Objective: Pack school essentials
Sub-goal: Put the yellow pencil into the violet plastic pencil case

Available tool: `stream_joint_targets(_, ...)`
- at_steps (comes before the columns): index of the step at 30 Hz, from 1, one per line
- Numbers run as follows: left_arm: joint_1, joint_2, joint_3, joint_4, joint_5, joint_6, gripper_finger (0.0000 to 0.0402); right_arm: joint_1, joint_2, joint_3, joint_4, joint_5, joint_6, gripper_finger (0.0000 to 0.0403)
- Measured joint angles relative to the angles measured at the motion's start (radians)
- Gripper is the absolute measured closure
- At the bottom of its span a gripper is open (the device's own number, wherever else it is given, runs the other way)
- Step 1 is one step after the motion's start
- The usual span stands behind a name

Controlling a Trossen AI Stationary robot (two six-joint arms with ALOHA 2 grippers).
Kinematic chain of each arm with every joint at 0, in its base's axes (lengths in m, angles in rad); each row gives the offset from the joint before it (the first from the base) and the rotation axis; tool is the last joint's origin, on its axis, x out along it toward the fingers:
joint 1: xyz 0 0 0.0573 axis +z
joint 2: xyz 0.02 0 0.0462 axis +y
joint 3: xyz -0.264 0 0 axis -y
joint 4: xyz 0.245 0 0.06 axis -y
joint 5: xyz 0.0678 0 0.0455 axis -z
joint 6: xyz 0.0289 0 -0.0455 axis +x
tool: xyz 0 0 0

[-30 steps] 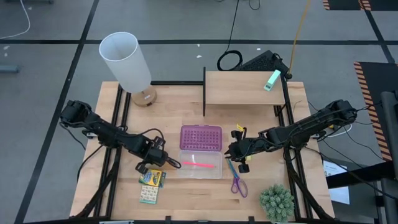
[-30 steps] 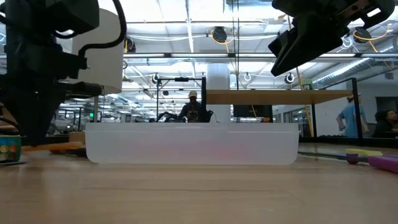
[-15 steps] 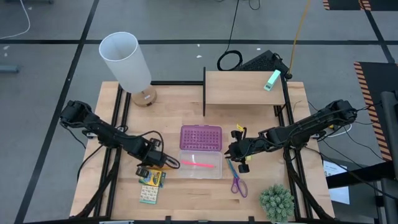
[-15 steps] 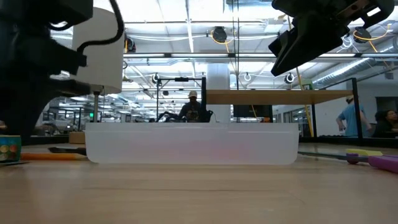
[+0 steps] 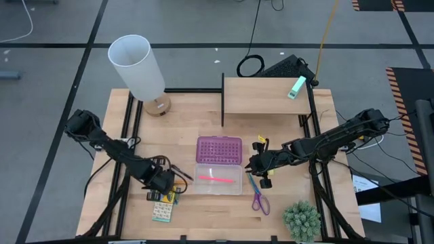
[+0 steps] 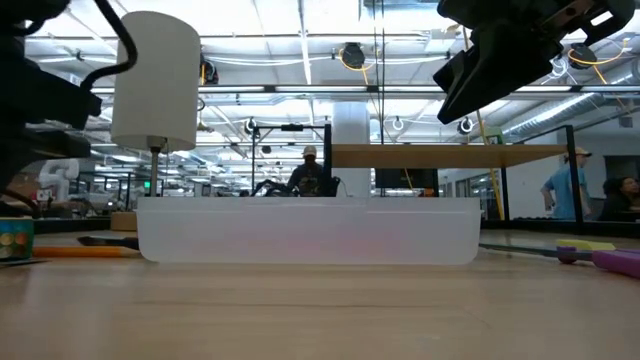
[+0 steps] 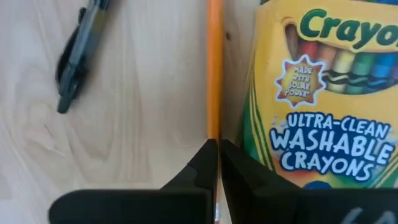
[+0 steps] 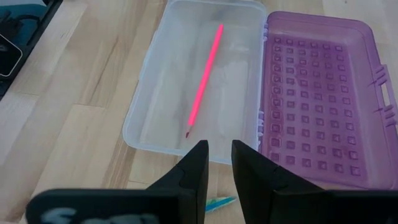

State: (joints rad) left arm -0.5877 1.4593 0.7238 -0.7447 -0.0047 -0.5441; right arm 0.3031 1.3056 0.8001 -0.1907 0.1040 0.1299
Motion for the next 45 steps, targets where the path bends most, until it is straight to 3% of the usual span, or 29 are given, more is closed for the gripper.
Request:
stream_joint_targets(7,-0.059,0.0,0.002,0.068,-0.003,-0.069,0.038,0.0,0.0,0.0,0.026,0.0,-0.002,0.0337)
stream_joint_targets(17,-0.076,0.0,0.002,0.048,-0.121,-0.112,0.0375,0.0,0.0,0.0,0.044,0.0,-0.014,0.0337)
stream_joint_targets(27,-0.179,-0.001,0.002,0.016,-0.303,-0.252,0.0259,0.0,0.0,0.0,0.044,0.0,-0.018,0.0337)
stream_joint_targets(31,-0.227,-0.001,-0.017,0.021,-0.364,-0.275,0.0235,0.0,0.0,0.0,0.044,0.0,-0.019,0.0337)
stream_joint_targets(36,-0.234,-0.001,-0.07,0.109,-0.371,-0.266,0.0239,0.0,0.0,0.0,0.044,0.0,-0.019,0.0337)
stream_joint_targets(45,-0.233,-0.008,-0.17,0.263,-0.371,-0.249,0.0297,0.0,0.0,0.0,0.045,0.0,-0.019,0.0337)
